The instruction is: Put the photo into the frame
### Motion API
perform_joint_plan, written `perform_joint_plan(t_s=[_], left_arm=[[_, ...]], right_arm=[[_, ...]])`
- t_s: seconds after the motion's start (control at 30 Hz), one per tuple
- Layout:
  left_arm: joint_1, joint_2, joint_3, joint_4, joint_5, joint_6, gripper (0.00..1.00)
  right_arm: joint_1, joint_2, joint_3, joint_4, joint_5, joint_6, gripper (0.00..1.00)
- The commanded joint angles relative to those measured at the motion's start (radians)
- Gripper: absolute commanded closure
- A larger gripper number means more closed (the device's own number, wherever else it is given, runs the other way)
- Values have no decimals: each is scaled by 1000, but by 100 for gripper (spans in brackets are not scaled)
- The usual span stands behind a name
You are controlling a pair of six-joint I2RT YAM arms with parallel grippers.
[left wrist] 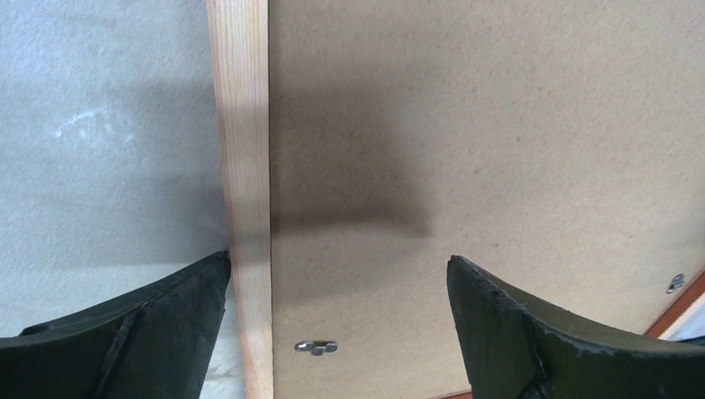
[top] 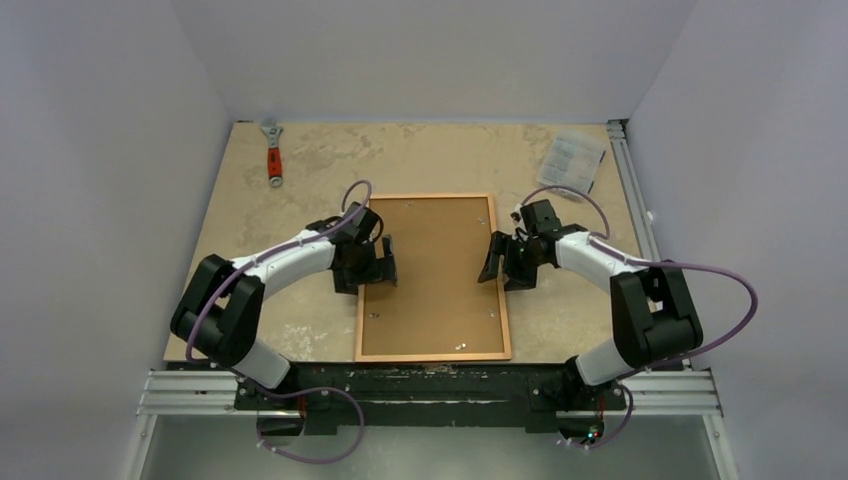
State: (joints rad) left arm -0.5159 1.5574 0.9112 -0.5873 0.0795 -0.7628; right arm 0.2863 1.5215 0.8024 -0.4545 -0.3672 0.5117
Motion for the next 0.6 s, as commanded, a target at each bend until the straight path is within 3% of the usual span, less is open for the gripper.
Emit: perform_joint_plan(t_s=[0.0,0.17,0.37,0.57], left_arm=[[-61,-101,-41,-38,-98,-17,1],[-152,-158,-129,-46,-152,-103,2],[-181,-245,-216,-52,-204,-164,4],[-182,-275,-231,-60,-225,-152,17]], right_arm=[[8,-53,-22,-16,59,-43,30],[8,-103,-92,-28,51,-45,30],[8,-136,-149,-24,38,-42,30],[8,-118,-162,-6,32,-41,31]])
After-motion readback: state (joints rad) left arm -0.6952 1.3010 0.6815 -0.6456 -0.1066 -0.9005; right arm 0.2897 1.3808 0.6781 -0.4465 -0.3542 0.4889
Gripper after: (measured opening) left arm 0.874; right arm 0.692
